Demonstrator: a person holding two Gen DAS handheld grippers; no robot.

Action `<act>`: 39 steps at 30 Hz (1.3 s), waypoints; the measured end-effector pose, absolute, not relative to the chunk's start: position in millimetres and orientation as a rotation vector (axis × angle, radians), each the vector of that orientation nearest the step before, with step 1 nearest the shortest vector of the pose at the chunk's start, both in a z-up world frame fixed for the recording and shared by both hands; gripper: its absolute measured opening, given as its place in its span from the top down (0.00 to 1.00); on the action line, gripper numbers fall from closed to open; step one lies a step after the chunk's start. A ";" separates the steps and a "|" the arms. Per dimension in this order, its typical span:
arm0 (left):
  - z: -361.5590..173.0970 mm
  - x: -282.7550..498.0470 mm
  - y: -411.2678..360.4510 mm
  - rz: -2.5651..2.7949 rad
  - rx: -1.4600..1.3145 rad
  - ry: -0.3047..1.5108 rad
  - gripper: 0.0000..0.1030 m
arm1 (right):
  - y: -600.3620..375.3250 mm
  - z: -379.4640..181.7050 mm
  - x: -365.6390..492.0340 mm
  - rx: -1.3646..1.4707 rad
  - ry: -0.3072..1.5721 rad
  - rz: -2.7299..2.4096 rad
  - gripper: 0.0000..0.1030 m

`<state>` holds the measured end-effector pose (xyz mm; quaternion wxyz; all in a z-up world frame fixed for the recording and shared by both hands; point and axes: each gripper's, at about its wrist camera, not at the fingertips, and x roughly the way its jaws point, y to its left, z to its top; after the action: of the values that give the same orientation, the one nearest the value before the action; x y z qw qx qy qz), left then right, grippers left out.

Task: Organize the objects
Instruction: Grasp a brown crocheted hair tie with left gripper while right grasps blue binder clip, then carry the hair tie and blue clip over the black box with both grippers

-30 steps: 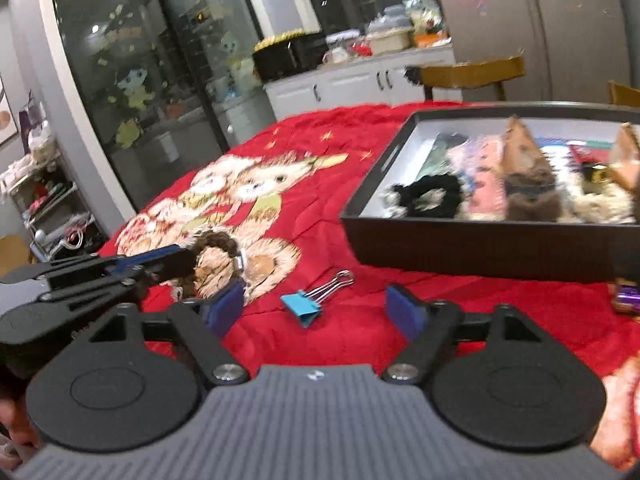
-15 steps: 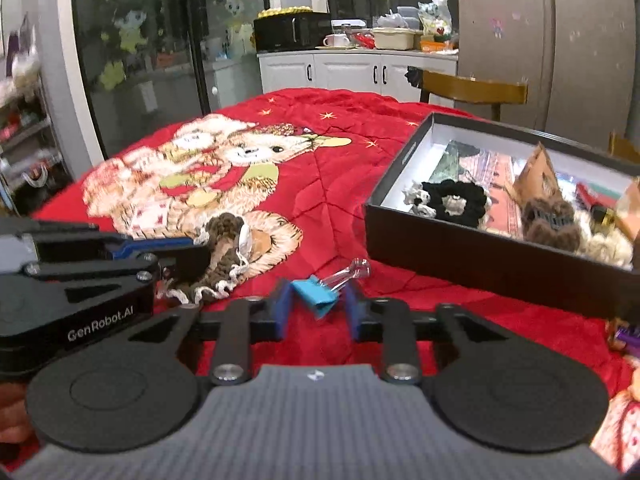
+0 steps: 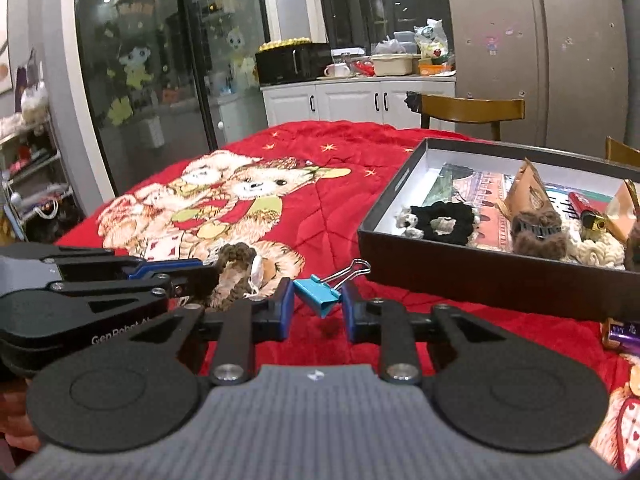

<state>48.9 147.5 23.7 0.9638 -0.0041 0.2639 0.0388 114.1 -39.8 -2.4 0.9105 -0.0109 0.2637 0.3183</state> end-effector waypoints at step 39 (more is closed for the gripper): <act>159.8 90.7 108.1 -0.016 -0.171 0.308 0.92 | -140.1 109.2 160.8 0.322 0.301 0.580 0.72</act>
<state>90.7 108.1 159.8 0.9845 -0.0853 0.1531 -0.0080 160.8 -140.1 109.2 0.9345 0.1572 0.1473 0.2835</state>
